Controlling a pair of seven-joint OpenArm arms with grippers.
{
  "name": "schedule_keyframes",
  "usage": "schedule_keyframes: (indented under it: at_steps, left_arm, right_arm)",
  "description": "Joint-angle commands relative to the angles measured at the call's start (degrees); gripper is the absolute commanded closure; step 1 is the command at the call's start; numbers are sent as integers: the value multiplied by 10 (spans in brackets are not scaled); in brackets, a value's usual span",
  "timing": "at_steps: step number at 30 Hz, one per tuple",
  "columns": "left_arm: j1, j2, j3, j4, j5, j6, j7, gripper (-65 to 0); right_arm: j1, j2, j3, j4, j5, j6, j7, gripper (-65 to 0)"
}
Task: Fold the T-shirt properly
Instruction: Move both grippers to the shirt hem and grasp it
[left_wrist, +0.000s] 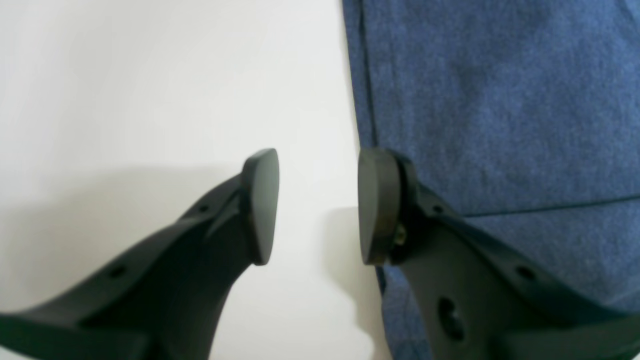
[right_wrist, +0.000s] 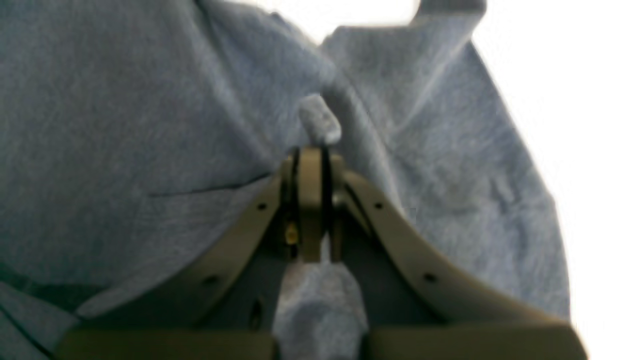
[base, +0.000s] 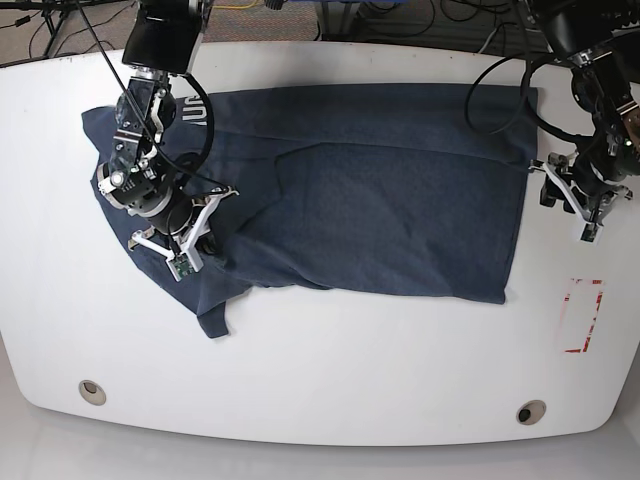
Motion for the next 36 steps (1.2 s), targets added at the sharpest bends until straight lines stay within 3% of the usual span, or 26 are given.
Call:
schedule_keyframes:
  at_steps: [1,8,11,15,17,26,32,36]
  left_arm:
    - [-4,-8,-3,9,-5,0,-7,-235]
    - [-4,-8,-3,9,-8,-1,-7,-236]
    - [-4,-7,-3,9,-8,-2,-7,-236]
    - [-3,-6,-3,9,-9,-7,-5,-236]
    - [-3,1,-3,9,-9,-27,-5,-236]
    - [-19,7,-4,8,-8,-27,-8,-236]
    - [-90,7,8,-46,-5,-27,-8,-236]
    - [-139,2,24,-93,-5,-7,-8,-236]
  right_arm:
    - [12,8,1,9,9,-1,15,-46]
    - [13,8,15,10,8,-1,15,-360]
    - [13,8,23,13,9,-1,15,-425]
    - [7,10,25,30,9,-1,14,-426]
    - [-8,17,25,45,9,-1,14,-422]
    - [-25,25,57,74,9,-1,14,-420]
    - [49,28,110,-21,8,-1,16,-422]
    - [101,64,115,-108,8,-1,19,-422]
